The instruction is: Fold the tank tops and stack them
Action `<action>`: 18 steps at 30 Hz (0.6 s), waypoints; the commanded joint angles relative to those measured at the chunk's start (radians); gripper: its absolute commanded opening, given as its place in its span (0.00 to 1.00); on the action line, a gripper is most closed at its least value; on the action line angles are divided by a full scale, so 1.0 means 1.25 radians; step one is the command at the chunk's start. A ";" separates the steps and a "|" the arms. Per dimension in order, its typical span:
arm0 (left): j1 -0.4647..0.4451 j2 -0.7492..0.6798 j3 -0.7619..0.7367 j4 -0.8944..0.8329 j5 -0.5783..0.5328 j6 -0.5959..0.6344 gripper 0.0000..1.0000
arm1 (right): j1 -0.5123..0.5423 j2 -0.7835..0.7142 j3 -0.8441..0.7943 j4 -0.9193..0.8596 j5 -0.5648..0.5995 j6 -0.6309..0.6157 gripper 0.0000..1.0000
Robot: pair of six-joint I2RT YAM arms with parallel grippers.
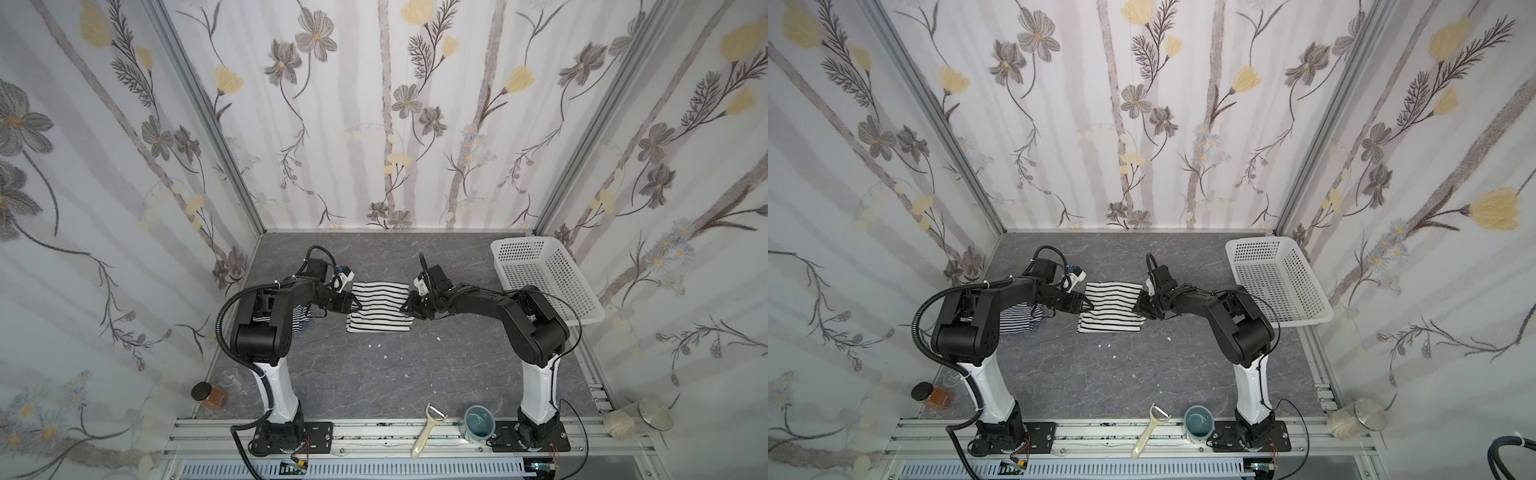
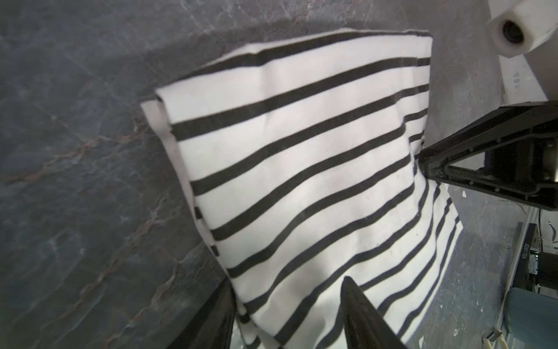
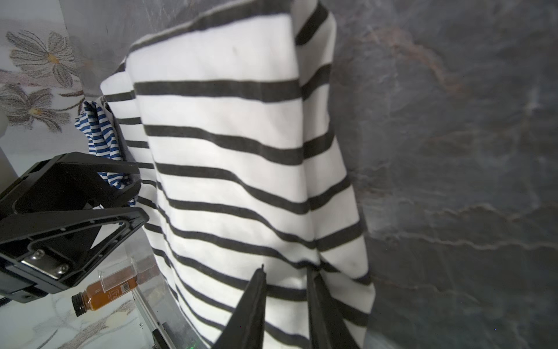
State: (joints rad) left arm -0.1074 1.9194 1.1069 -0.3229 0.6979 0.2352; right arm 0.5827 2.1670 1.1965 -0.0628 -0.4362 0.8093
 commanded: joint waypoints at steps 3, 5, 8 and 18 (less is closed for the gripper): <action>0.000 0.025 0.006 -0.050 -0.040 -0.017 0.57 | 0.002 0.016 -0.004 -0.010 0.022 -0.004 0.27; 0.000 0.032 0.014 -0.049 -0.034 -0.021 0.53 | 0.002 0.016 -0.005 -0.010 0.021 -0.004 0.26; 0.000 0.041 0.025 -0.050 -0.015 -0.026 0.42 | 0.003 0.014 -0.007 -0.003 0.021 0.002 0.26; 0.001 0.060 0.056 -0.055 0.049 -0.053 0.02 | 0.012 0.008 -0.007 0.024 0.005 0.017 0.26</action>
State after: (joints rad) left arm -0.1070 1.9892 1.1683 -0.3450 0.7410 0.1810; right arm 0.5926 2.1738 1.1919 -0.0204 -0.4389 0.8192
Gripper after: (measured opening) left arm 0.072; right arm 0.261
